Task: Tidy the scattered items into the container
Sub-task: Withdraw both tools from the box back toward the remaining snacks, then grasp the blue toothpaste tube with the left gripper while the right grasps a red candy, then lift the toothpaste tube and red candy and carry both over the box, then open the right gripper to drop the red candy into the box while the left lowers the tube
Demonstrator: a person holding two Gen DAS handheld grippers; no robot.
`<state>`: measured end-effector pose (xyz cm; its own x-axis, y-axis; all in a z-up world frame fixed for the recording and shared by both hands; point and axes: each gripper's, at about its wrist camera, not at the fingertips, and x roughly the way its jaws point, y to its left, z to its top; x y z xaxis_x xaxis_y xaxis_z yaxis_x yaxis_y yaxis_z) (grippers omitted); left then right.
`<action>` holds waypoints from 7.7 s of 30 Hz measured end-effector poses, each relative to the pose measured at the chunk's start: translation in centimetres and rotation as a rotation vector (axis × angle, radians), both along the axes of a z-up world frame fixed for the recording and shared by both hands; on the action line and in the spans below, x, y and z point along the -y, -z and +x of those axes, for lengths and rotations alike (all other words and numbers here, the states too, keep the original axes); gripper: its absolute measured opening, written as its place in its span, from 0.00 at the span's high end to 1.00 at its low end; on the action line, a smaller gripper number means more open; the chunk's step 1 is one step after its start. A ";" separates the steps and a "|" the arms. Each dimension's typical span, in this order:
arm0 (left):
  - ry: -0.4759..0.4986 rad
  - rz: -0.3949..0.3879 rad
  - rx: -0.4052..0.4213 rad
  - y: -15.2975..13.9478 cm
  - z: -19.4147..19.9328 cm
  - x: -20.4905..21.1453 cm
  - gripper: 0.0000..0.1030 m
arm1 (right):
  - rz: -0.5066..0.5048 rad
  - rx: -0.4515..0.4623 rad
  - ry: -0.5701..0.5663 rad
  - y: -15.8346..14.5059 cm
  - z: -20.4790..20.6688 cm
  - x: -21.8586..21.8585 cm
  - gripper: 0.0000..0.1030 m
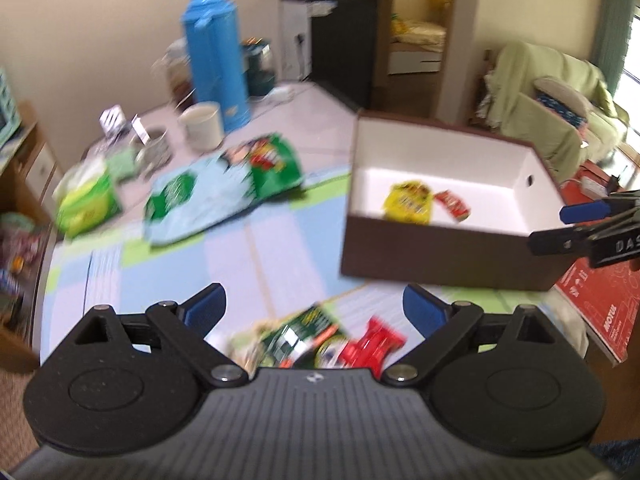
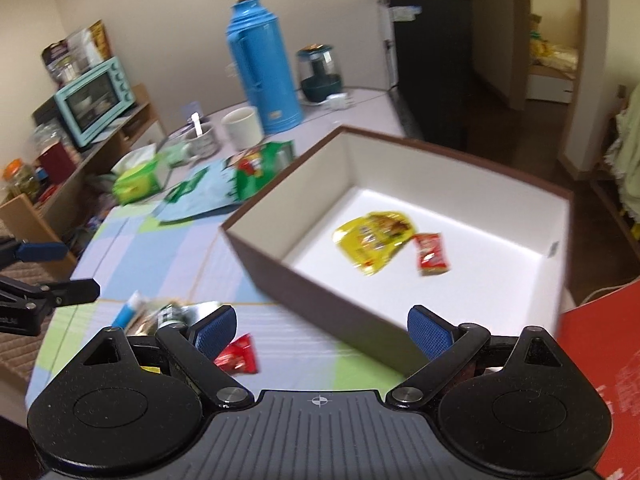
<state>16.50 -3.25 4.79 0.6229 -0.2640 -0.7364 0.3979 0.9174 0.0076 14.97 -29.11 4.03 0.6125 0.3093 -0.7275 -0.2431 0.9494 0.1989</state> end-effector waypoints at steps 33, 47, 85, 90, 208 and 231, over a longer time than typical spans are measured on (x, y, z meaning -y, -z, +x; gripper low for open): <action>-0.258 -0.033 -0.220 7.5 -1.5 -8.4 0.09 | -0.020 -0.220 -0.396 11.2 3.4 -9.0 0.08; -0.280 -0.033 -0.265 9.4 -0.1 -9.2 0.10 | -0.103 -0.225 -0.454 14.9 6.6 -12.3 0.30; -0.102 -0.048 -0.215 12.4 5.0 -12.5 0.73 | -0.177 -0.180 -0.433 14.5 4.4 -12.0 0.70; -0.135 -0.042 -0.172 10.0 3.5 -13.0 0.73 | -0.093 -0.187 -0.373 12.8 3.9 -10.0 0.70; 0.810 0.411 -0.254 13.5 16.6 30.1 0.72 | -0.242 -0.389 -0.559 10.7 19.1 11.9 0.69; 0.750 0.395 -0.209 11.4 15.4 29.3 0.40 | -0.215 -0.335 -0.445 9.5 17.1 11.8 0.15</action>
